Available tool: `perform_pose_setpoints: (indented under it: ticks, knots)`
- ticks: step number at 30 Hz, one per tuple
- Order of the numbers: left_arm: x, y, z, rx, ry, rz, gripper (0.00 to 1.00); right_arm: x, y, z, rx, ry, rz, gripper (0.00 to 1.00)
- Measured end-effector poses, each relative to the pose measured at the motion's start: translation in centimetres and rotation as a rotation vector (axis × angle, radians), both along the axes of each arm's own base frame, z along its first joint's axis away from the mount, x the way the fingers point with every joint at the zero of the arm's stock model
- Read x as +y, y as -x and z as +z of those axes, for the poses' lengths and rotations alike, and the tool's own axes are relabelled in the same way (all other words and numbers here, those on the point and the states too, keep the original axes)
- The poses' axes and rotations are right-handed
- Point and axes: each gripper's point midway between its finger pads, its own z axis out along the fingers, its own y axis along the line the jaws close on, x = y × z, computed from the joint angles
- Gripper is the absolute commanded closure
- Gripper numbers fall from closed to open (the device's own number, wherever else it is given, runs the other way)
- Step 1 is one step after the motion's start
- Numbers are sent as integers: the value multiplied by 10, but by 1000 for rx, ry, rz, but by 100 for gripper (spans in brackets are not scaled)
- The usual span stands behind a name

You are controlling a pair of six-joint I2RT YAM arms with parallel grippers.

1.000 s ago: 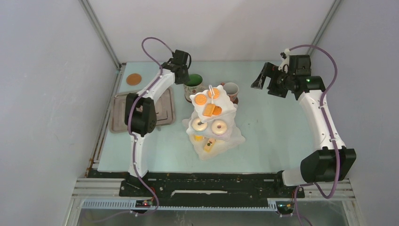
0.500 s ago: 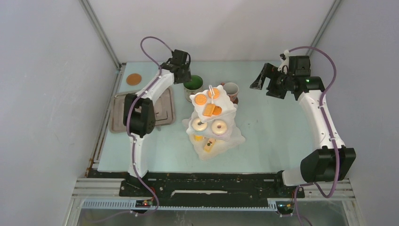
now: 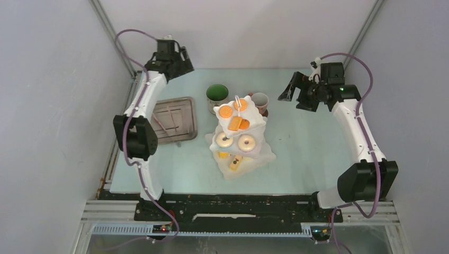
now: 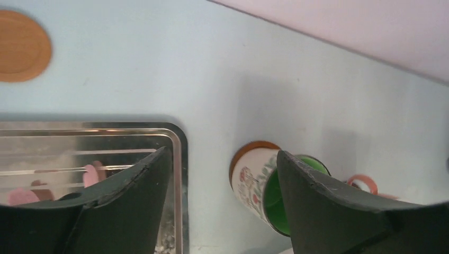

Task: Serve the afternoon tea
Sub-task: Move the coaster to the center of the board.

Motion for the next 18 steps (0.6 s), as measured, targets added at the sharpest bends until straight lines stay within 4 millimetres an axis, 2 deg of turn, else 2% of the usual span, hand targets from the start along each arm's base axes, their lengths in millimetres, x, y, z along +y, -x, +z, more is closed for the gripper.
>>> perform_pose_setpoints:
  ticks: [5, 11, 13, 18]
  knots:
    - [70, -13, 6, -28, 91, 109, 21, 4, 0, -3, 8, 1, 12, 0]
    - [158, -24, -16, -44, 204, 324, 22, 5, 5, -13, 40, 5, 13, 0]
    - [175, -32, -27, -46, 240, 380, 23, 4, 7, -19, 58, 10, 10, 0]
    - [193, -54, -69, -23, 320, 489, 25, 2, 15, -31, 105, 21, 3, 0]
